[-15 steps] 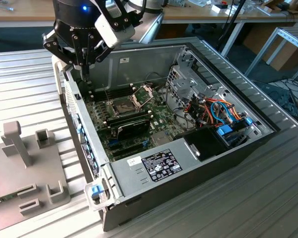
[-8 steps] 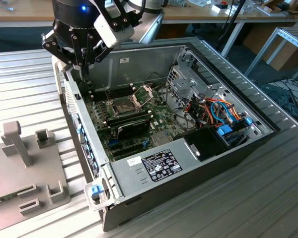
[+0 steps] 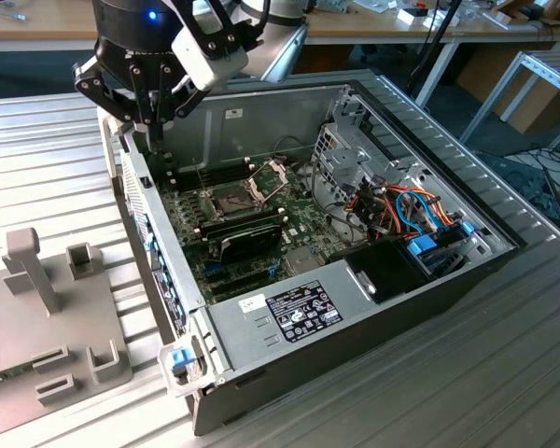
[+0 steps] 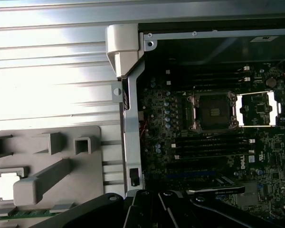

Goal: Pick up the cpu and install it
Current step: 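Reach for the cpu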

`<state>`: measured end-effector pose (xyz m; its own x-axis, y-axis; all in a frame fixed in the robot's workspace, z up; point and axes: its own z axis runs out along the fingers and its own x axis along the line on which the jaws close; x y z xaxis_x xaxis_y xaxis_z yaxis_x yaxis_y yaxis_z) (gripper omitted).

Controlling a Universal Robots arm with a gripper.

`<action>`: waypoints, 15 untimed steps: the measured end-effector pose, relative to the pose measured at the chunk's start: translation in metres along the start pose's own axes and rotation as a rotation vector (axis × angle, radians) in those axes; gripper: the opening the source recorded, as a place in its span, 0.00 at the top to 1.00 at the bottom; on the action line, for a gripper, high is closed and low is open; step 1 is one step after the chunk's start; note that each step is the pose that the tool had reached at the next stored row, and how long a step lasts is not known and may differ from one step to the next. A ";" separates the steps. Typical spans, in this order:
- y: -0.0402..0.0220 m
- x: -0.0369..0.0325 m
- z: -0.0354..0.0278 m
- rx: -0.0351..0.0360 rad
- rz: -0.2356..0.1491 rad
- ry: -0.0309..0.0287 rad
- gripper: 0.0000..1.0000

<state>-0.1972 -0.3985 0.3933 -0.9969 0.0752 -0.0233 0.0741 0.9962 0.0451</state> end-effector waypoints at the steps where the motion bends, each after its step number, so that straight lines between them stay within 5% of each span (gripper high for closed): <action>1: 0.0000 0.0003 0.0000 0.0000 0.000 0.0001 0.89; 15: -0.0005 0.0065 -0.0002 0.0000 0.000 0.0001 0.89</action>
<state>-0.2038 -0.3985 0.3933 -0.9969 0.0753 -0.0233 0.0742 0.9962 0.0451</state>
